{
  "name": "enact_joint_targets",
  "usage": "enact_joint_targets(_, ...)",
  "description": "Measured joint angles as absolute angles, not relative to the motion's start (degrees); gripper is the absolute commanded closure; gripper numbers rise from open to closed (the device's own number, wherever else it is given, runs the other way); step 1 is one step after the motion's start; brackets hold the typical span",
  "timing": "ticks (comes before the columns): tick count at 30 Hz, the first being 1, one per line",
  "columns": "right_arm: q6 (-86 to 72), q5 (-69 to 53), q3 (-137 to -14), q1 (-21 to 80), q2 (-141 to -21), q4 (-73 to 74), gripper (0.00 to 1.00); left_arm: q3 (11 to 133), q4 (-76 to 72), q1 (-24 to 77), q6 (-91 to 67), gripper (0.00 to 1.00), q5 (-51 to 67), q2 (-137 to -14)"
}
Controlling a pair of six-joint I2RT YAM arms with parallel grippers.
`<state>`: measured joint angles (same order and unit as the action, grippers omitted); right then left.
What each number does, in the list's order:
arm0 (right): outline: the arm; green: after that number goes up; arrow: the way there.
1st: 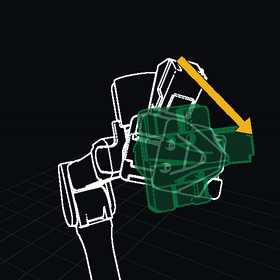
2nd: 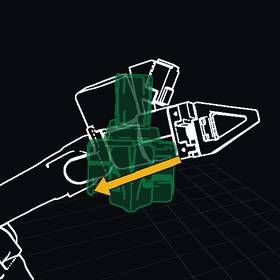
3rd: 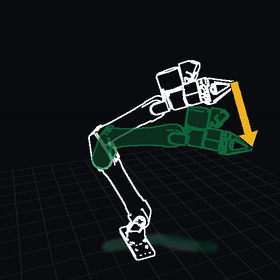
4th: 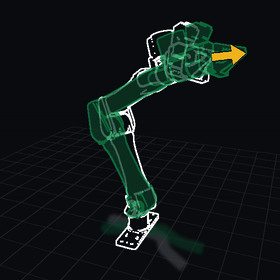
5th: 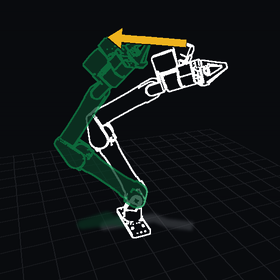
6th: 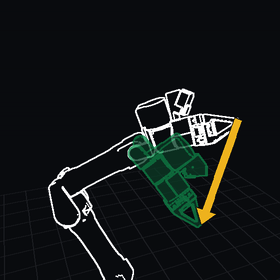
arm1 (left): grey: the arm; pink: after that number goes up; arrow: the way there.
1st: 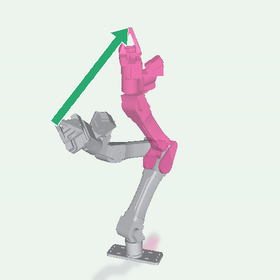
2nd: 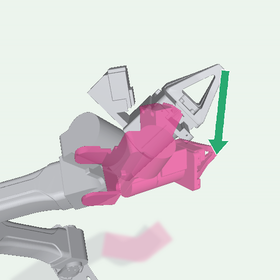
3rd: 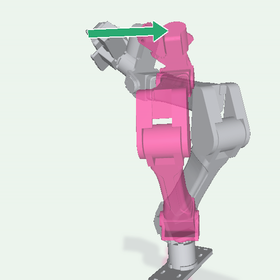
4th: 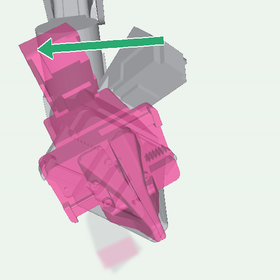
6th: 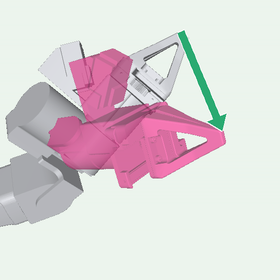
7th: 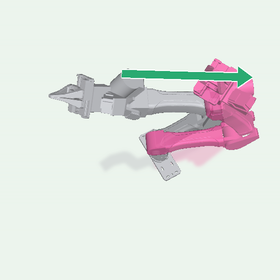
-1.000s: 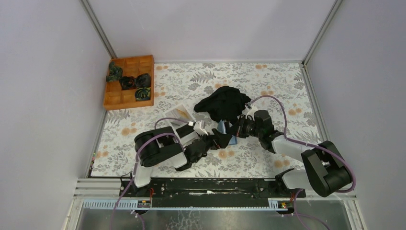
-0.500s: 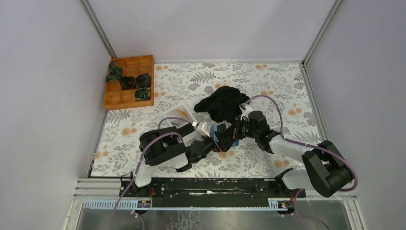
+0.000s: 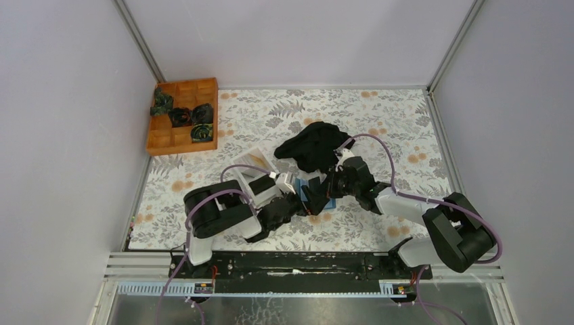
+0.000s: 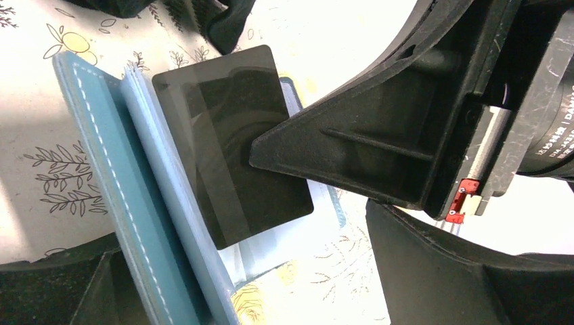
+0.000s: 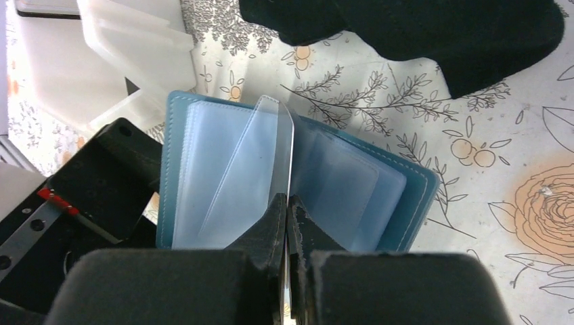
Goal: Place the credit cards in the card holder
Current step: Open the card holder at the center of the board.
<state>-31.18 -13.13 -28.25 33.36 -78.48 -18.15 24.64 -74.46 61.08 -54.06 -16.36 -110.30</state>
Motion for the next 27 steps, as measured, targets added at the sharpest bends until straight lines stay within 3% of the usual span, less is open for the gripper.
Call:
enact_joint_targets(11,-30.13,-9.82,-29.41,35.14,-79.44,-15.81,1.0,24.62,-66.52,61.12,-54.06,0.0,-16.75,-106.28)
enact_joint_targets(27,-29.15,-6.9,-31.03,37.41,-81.01,-13.58,1.0,24.49,-41.95,62.39,-52.93,0.0,-23.0,-92.79)
